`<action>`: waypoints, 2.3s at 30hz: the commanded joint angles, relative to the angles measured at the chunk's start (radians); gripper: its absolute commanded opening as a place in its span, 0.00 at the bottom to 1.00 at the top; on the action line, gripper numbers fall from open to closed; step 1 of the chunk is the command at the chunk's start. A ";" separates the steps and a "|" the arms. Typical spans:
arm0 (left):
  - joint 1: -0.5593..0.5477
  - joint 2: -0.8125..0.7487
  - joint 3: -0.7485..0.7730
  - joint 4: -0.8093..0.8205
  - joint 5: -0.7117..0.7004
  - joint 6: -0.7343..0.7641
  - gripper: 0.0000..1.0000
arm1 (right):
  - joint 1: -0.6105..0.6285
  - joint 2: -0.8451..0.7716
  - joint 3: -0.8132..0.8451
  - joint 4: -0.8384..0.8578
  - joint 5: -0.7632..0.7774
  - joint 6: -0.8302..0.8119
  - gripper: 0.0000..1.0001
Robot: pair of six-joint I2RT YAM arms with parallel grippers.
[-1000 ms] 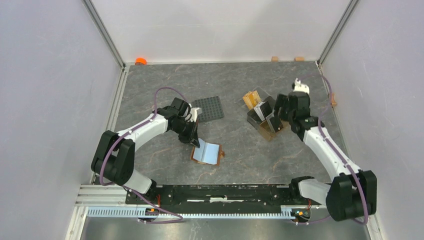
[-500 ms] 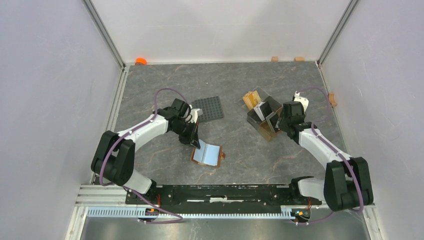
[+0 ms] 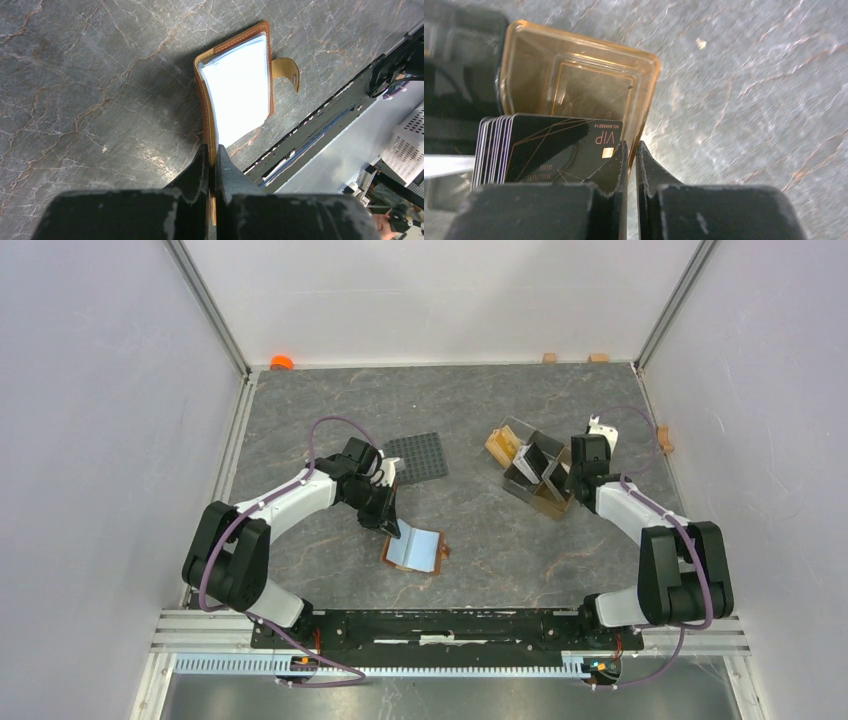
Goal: Put the credit cards into the card holder
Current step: Move the storage box to the center of the board, then pick up the credit card from the storage box.
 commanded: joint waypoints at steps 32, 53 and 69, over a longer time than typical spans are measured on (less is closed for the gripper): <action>-0.008 -0.019 -0.002 0.025 0.010 0.000 0.02 | -0.001 0.055 0.324 -0.175 -0.148 -0.220 0.80; -0.014 -0.017 -0.005 0.025 0.015 0.003 0.02 | 0.089 0.329 0.364 -0.085 -0.196 -0.254 0.79; -0.017 -0.010 -0.002 0.025 0.021 0.001 0.02 | 0.108 0.238 0.354 -0.121 -0.275 -0.207 0.64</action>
